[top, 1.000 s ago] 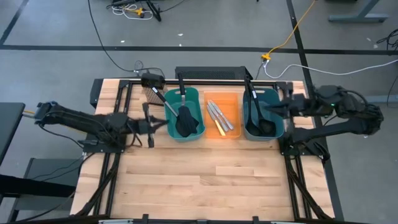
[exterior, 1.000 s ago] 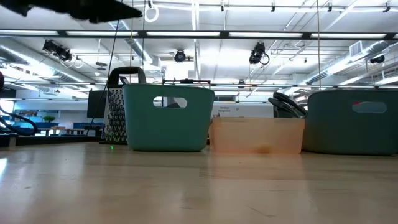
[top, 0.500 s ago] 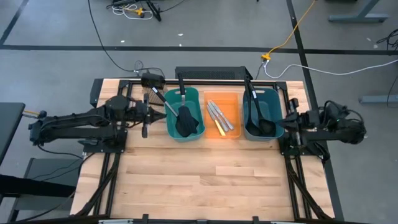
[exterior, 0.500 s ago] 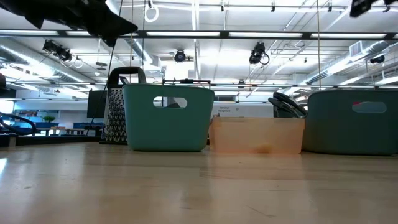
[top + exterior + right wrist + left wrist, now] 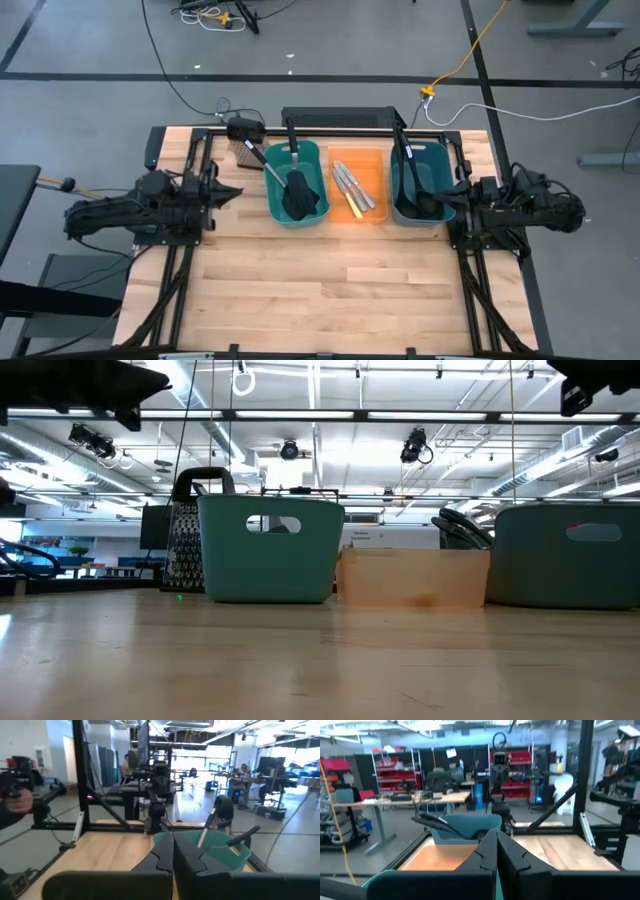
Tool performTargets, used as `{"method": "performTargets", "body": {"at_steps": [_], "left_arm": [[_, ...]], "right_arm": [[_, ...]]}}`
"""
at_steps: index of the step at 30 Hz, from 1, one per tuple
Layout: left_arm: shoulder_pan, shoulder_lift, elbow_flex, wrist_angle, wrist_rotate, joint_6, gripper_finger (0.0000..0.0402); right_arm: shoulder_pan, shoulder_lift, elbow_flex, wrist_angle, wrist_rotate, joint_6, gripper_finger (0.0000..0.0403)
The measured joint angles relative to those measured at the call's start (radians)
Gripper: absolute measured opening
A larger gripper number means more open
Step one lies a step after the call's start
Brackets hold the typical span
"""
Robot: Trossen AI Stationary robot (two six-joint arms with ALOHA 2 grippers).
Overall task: Pick & Place Kitchen Items
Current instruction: Return to Home Position
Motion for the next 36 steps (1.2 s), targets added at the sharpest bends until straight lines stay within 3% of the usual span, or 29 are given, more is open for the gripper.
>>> {"method": "performTargets", "body": {"at_steps": [6,11,19,29,36], "left_arm": [[-0.039,-0.105,-0.078,0.009,-0.027,0.003,0.0001],[-0.05,-0.133,-0.113,0.001,-0.032,0.018,0.0001],[-0.05,-0.133,-0.158,0.0,-0.045,0.028,0.0],[-0.05,-0.133,-0.166,-0.019,-0.022,0.038,0.0],[-0.05,-0.133,-0.166,-0.052,-0.023,0.029,0.0]], "right_arm": [[0.0,0.0,-0.07,0.01,0.063,0.02,0.0005],[-0.001,0.0,-0.129,0.119,0.126,0.06,0.0005],[-0.01,0.0,-0.248,0.275,0.119,0.071,0.0005],[-0.027,0.0,-0.314,0.299,0.102,0.087,0.0005],[-0.028,0.0,-0.353,0.313,0.147,0.102,0.0005]]}}
